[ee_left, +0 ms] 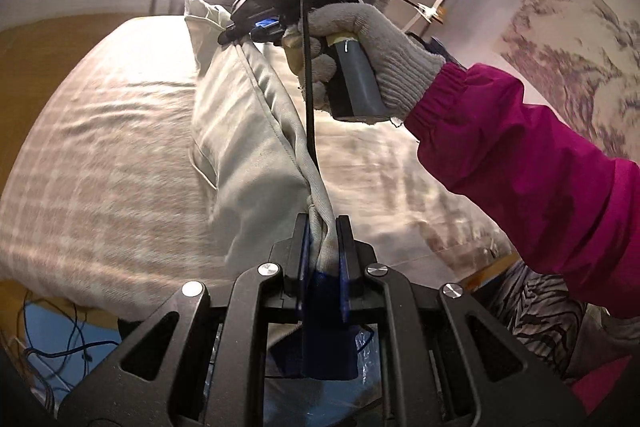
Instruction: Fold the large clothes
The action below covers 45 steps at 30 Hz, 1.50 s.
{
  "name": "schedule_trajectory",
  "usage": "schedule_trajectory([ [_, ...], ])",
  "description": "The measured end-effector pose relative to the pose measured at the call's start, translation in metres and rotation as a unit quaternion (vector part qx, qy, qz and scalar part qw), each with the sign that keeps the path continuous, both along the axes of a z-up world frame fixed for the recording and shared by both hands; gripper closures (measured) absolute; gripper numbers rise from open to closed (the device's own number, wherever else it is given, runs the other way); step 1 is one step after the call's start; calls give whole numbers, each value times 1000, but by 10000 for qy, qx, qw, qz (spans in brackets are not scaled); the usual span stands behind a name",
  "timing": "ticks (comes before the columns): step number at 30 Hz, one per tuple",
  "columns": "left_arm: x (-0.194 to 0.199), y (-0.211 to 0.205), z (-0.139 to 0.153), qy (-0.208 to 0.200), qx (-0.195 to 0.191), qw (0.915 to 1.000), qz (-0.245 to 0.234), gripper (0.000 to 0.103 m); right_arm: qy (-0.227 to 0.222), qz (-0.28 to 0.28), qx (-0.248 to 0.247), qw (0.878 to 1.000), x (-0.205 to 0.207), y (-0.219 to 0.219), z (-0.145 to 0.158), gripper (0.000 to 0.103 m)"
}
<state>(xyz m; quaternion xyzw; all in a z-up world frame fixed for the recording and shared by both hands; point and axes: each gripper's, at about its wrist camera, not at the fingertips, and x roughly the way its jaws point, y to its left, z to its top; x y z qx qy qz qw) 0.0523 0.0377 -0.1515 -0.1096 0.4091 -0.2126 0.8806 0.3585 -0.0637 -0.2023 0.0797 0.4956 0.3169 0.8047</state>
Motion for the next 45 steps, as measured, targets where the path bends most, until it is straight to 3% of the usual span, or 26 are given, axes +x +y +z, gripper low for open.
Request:
schedule_trajectory([
  [5, 1, -36, 0, -17, 288, 9987, -428, 93, 87, -417, 647, 9970, -3, -71, -9, 102],
  [9, 3, -65, -8, 66, 529, 9959, -730, 93, 406, -794, 1075, 9902, -2, -120, -34, 102],
  [18, 1, -92, -36, 416, 956, 9885, -1099, 93, 1091, -1240, 1248, 9783, -2, -167, -92, 102],
  [20, 0, -92, -38, 487, 965, 9873, -1161, 93, 931, -1071, 1083, 9839, -3, -166, -85, 98],
  [22, -3, -87, -37, 571, 857, 9870, -1230, 88, 744, -901, 780, 9901, -6, -161, -72, 77],
  [24, -10, -80, -33, 656, 663, 9870, -1306, 85, 610, -823, 593, 9930, -10, -164, -58, 70],
  [30, -40, -43, -11, 609, 272, 9871, -1456, 85, -29, -511, 739, 9960, -35, -194, -3, 70],
  [33, -45, -20, 0, 507, 293, 9913, -1177, 85, -411, -331, 758, 9957, -50, -205, 23, 70],
  [38, -6, -7, 2, 401, 455, 9954, -738, 85, -920, -178, 522, 9942, -58, -197, 40, 70],
  [45, 52, -28, -27, 611, 450, 9944, -741, 85, -1140, -113, 296, 9930, -14, -154, 37, 70],
])
